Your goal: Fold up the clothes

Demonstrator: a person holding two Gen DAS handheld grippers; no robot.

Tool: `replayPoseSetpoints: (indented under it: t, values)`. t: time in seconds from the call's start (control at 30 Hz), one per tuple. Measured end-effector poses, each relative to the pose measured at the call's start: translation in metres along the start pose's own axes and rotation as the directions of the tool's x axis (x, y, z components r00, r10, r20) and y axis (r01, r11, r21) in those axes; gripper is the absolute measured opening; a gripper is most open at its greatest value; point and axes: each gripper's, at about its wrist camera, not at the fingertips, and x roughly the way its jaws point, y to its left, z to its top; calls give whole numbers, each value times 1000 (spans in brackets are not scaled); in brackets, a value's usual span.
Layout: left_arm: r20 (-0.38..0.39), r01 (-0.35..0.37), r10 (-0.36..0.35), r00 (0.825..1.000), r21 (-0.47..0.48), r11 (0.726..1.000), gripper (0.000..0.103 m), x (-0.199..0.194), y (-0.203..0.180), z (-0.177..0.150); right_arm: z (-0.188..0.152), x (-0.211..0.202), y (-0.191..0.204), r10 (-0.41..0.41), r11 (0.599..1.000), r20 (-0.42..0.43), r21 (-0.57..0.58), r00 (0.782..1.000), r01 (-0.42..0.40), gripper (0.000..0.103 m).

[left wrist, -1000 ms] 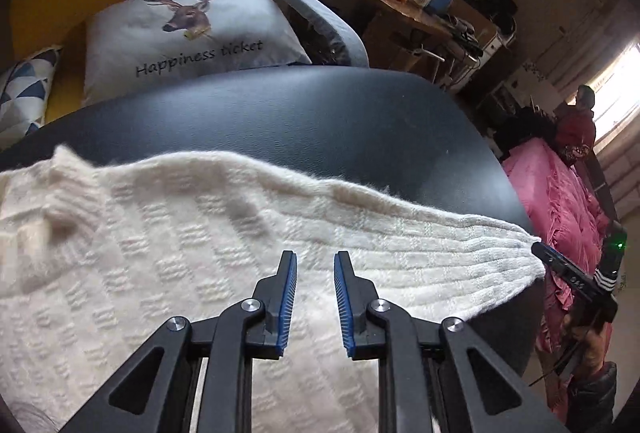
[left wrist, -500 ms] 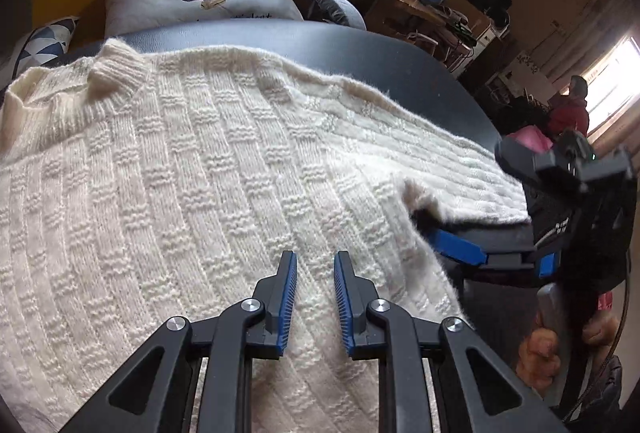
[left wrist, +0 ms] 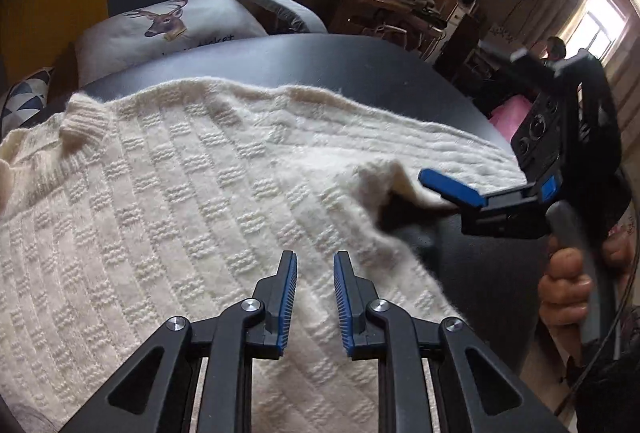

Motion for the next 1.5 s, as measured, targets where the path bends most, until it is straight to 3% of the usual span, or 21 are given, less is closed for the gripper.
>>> replayPoseSetpoints:
  t: [0.1,0.2,0.33,0.4,0.57,0.73,0.83,0.97,1.07,1.17,1.27,1.37,1.5]
  values:
    - [-8,13,-13,1000,20,1000,18,4,-9,9,1,-14,10,-108,990,1,-95,994,107,103]
    - [-16,26,-26,1000,39,999,18,9,-17,18,6,-24,24,-216,954,11,-210,976,213,103]
    - [-107,10,-5,994,41,999,18,36,-19,12,25,-12,24,-427,858,15,-307,904,411,103]
    - [-107,36,-32,994,32,999,18,38,-18,10,37,-8,9,-551,781,28,-333,834,528,103]
    - [-142,57,-40,989,120,991,18,41,-22,6,62,3,-1,-635,678,108,-394,765,620,103]
    - [-155,63,-34,987,181,981,19,43,-27,4,61,1,-5,-695,572,158,-470,701,672,103]
    - [-141,103,-84,986,135,985,19,36,-18,10,57,8,0,-729,511,168,-511,664,691,103]
    - [-41,116,-115,993,33,993,18,17,14,34,44,17,22,-702,451,210,-609,680,653,103]
    - [1,50,-50,999,-34,998,18,16,44,62,31,34,45,-657,380,233,-719,717,582,103]
    - [11,-28,28,1000,-54,998,18,28,62,87,22,65,56,-653,332,189,-799,733,501,103]
    - [12,-80,80,997,-42,996,18,36,74,103,15,95,53,-676,285,157,-845,720,452,103]
    - [-31,-229,228,973,-55,972,19,55,87,108,23,98,46,-699,280,190,-814,689,508,101]
    - [-37,-303,301,953,-75,950,20,59,93,101,35,101,36,-729,274,235,-760,643,589,102]
